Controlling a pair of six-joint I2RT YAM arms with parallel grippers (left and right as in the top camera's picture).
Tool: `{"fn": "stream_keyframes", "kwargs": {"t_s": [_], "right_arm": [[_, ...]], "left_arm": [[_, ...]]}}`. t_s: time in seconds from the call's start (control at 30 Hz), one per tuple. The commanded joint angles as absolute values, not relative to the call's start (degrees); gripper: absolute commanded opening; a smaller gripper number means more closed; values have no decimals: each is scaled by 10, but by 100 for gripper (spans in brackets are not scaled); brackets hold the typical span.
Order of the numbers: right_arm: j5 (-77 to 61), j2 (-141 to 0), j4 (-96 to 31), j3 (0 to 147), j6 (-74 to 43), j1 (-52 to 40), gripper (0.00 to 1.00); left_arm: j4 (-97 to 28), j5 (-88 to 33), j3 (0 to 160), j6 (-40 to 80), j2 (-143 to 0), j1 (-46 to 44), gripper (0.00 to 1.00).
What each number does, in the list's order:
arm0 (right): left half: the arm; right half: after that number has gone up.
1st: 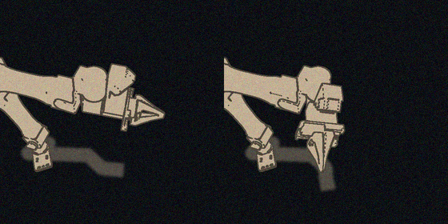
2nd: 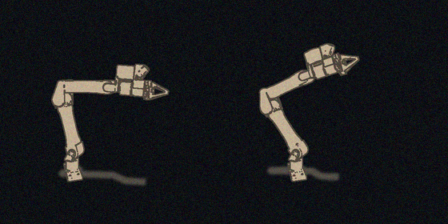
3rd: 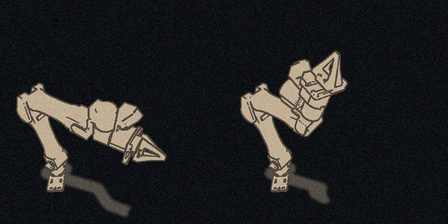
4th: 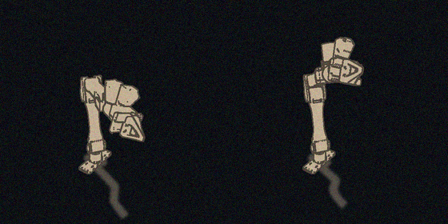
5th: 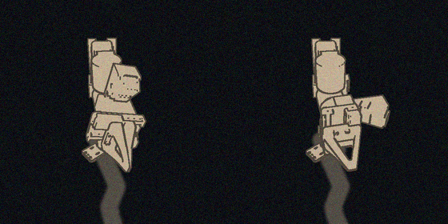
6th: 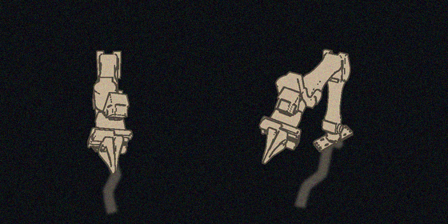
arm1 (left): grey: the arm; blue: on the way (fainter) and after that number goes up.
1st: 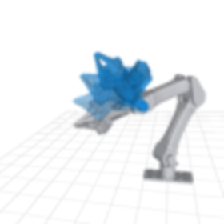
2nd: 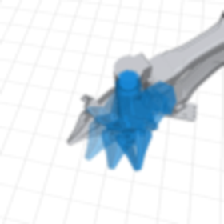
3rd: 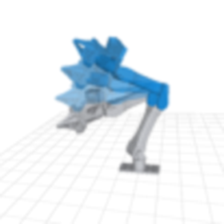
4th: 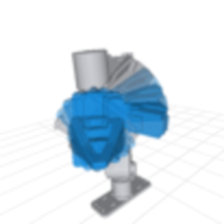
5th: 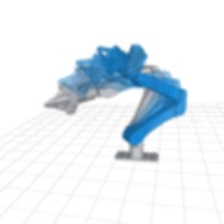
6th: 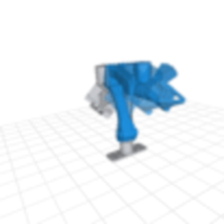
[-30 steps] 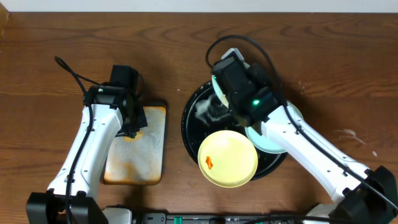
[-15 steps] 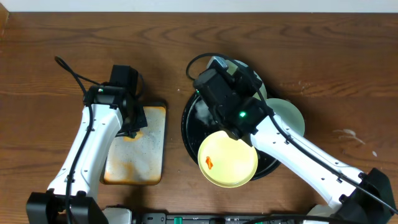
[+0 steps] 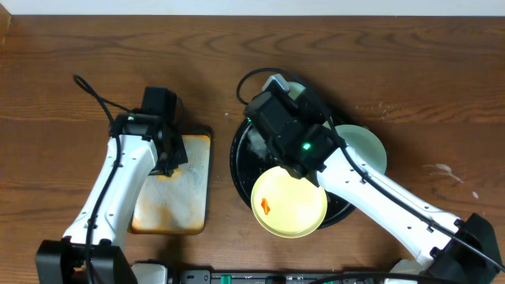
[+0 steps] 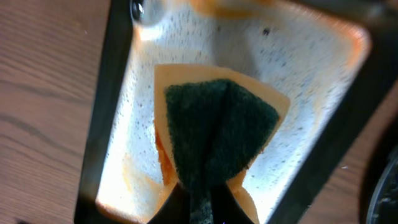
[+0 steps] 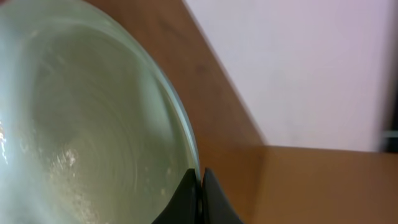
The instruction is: Clean dirty plates on tray and stack at the side
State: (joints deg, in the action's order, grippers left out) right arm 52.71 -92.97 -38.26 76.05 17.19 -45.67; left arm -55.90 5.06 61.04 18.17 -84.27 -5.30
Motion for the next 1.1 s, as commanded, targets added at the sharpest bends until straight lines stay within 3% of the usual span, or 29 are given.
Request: {"fn": "stream_keyframes", "kwargs": {"t_s": [0.0, 0.33, 0.67, 1.07], "right_arm": [[439, -920, -395, 762, 60, -419, 1], [263, -920, -417, 762, -32, -343, 1], [293, -936, -436, 762, -47, -342, 1], [302, -981, -448, 762, -64, -342, 1]], "left_arm": [[-547, 29, 600, 176, -841, -51, 7], [-364, -271, 599, 178, -841, -66, 7], [-227, -257, 599, 234, -866, -189, 8], [-126, -233, 599, 335, -960, -255, 7]]}}
